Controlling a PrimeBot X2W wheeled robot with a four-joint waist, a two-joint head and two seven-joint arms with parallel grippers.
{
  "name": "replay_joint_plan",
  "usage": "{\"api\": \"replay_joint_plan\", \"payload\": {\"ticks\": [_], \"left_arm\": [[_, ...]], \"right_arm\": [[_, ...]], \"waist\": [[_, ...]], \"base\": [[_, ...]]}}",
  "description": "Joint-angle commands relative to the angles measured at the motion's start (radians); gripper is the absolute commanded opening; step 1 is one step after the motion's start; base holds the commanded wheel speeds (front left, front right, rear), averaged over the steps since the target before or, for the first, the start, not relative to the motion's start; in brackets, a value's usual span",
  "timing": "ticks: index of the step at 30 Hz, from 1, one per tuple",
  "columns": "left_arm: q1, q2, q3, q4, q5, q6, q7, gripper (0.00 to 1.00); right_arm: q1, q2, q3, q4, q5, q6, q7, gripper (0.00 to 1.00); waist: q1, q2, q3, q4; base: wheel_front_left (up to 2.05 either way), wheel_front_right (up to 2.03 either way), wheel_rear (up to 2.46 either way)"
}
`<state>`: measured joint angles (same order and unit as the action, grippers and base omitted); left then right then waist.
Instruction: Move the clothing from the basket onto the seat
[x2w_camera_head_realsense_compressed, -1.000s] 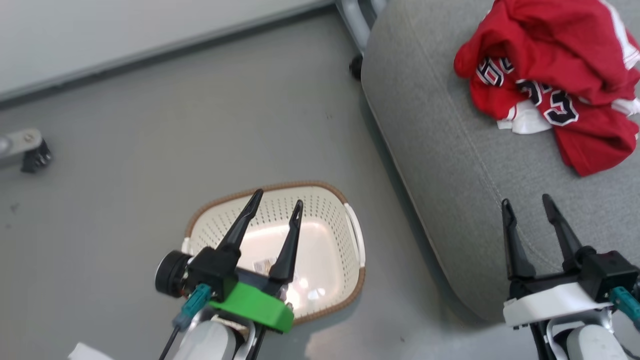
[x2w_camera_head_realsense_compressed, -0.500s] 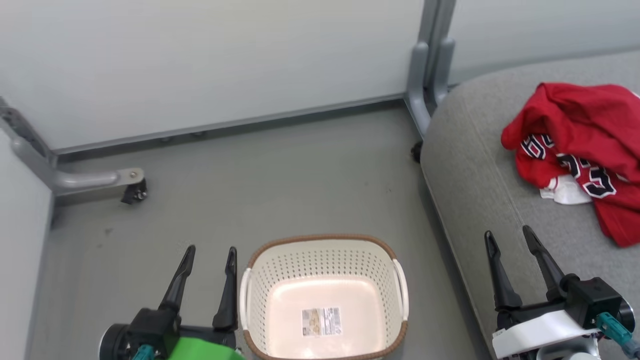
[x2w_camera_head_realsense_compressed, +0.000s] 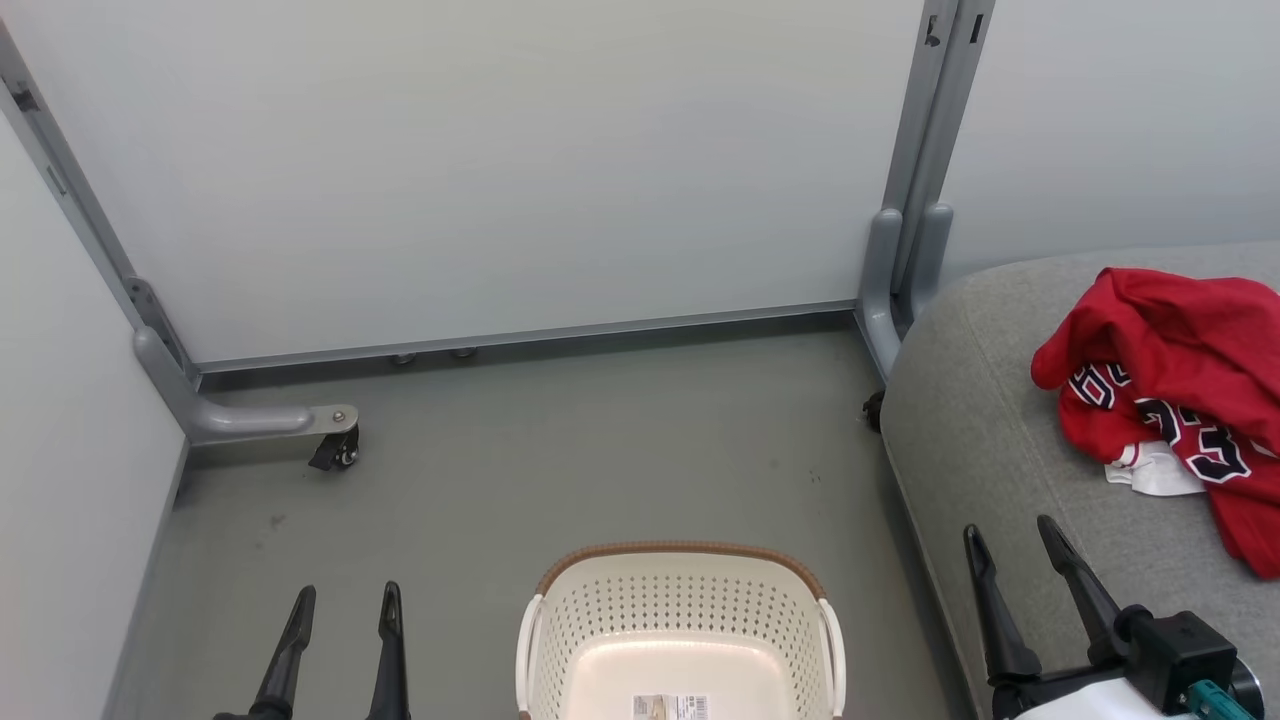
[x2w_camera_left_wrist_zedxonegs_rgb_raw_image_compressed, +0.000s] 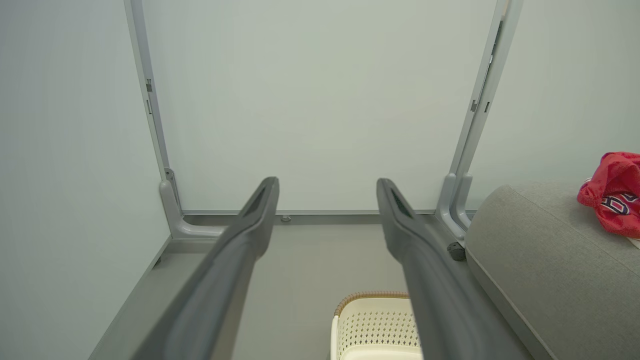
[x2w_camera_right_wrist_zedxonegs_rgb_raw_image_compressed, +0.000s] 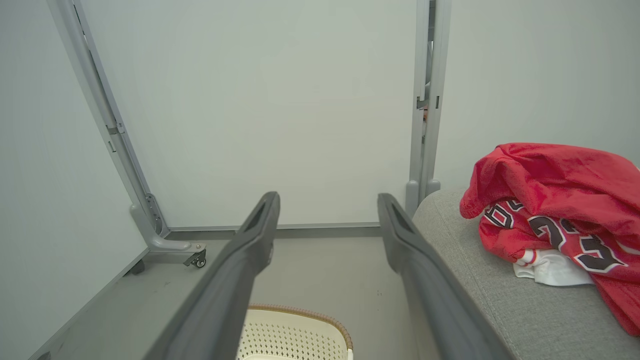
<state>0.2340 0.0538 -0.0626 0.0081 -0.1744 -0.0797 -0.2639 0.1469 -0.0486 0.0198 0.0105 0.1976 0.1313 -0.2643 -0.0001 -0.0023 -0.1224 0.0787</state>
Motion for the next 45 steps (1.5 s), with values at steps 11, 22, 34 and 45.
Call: {"api": "replay_joint_plan", "payload": {"ticks": [11, 22, 34, 45], "left_arm": [[0.018, -0.003, -0.002, 0.003, 0.016, -0.014, -0.001, 1.00], [0.013, -0.003, -0.018, 0.010, 0.046, -0.001, -0.001, 1.00], [0.007, -0.004, -0.034, 0.084, 0.050, -0.003, 0.001, 0.00], [-0.030, 0.003, -0.022, 0.128, -0.116, -0.007, 0.033, 0.00]], "right_arm": [[0.025, -0.003, 0.003, 0.012, 0.022, -0.001, 0.000, 1.00], [0.030, -0.003, 0.011, 0.016, 0.015, -0.001, 0.000, 1.00], [0.039, 0.010, 0.021, 0.086, 0.024, 0.000, 0.001, 0.00], [0.017, 0.005, 0.014, 0.128, 0.178, 0.000, 0.035, 0.00]], "waist": [[0.0001, 0.0023, -0.014, -0.025], [0.0001, 0.0023, -0.015, -0.031], [0.0001, 0.0000, -0.018, -0.034], [0.0001, 0.0001, -0.009, -0.037]], "base": [[0.00, 0.00, 0.00], [0.00, 0.00, 0.00], [0.00, 0.00, 0.00], [0.00, 0.00, 0.00]]}}
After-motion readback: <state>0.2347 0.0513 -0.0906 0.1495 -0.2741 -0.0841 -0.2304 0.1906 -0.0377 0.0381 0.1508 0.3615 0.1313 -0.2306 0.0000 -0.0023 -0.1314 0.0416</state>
